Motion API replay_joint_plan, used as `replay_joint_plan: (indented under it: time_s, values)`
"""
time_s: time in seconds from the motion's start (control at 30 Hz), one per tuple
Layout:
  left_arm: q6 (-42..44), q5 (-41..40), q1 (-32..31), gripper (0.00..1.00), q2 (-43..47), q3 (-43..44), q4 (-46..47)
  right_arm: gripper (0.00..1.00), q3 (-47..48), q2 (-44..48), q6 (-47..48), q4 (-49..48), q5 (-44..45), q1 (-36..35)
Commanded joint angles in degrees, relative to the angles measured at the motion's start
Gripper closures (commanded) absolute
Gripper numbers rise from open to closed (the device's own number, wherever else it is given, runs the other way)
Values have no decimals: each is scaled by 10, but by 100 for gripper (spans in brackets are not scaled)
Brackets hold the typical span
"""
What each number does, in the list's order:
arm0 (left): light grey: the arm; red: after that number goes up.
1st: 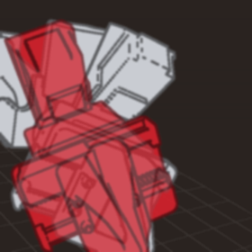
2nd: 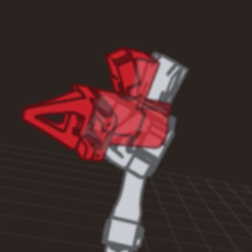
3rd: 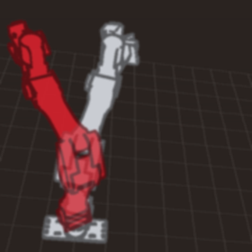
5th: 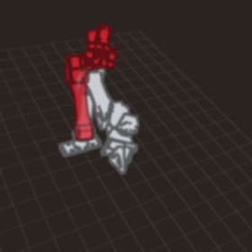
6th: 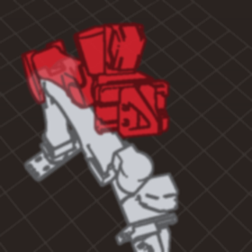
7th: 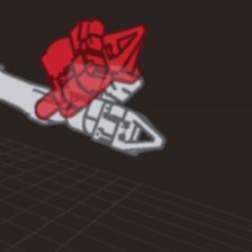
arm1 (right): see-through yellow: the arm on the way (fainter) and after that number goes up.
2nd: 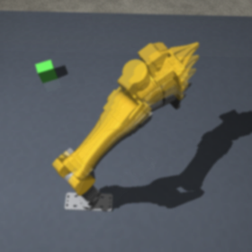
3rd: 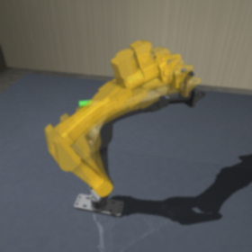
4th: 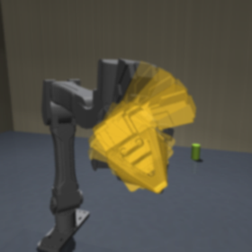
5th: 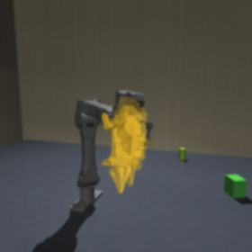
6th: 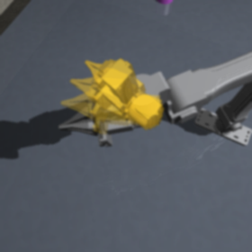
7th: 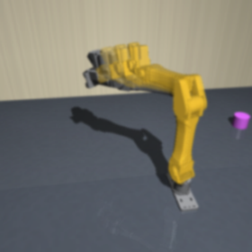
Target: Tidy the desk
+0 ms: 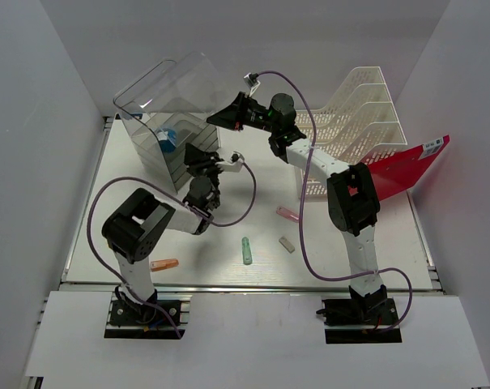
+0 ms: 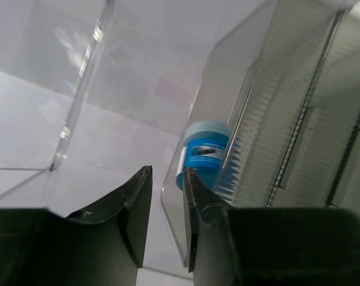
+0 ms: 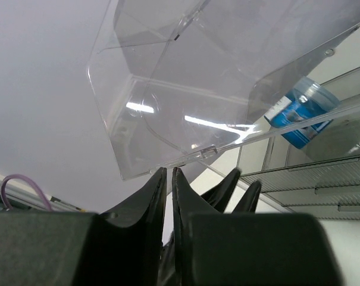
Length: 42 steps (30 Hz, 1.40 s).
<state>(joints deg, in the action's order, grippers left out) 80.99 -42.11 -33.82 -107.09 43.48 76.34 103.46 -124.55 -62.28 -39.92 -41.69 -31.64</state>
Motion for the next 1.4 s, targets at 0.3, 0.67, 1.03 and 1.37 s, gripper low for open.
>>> replay_joint_plan:
  time_s: [0.3, 0.67, 1.03, 1.37]
  values:
    - [-212, -126, -130, 29, 297, -145, -161, 72, 2, 27, 34, -20, 14, 0]
    - [-658, 27, -141, 2, 602, -92, -856, 70, -48, 25, 94, 11, 21, -1]
    - [-792, 30, -128, 2, 661, -119, -840, 69, -61, 69, 334, 212, 33, 2]
    - [-915, 154, -113, 72, 532, -61, -884, 98, -173, 270, 730, 552, 265, 5]
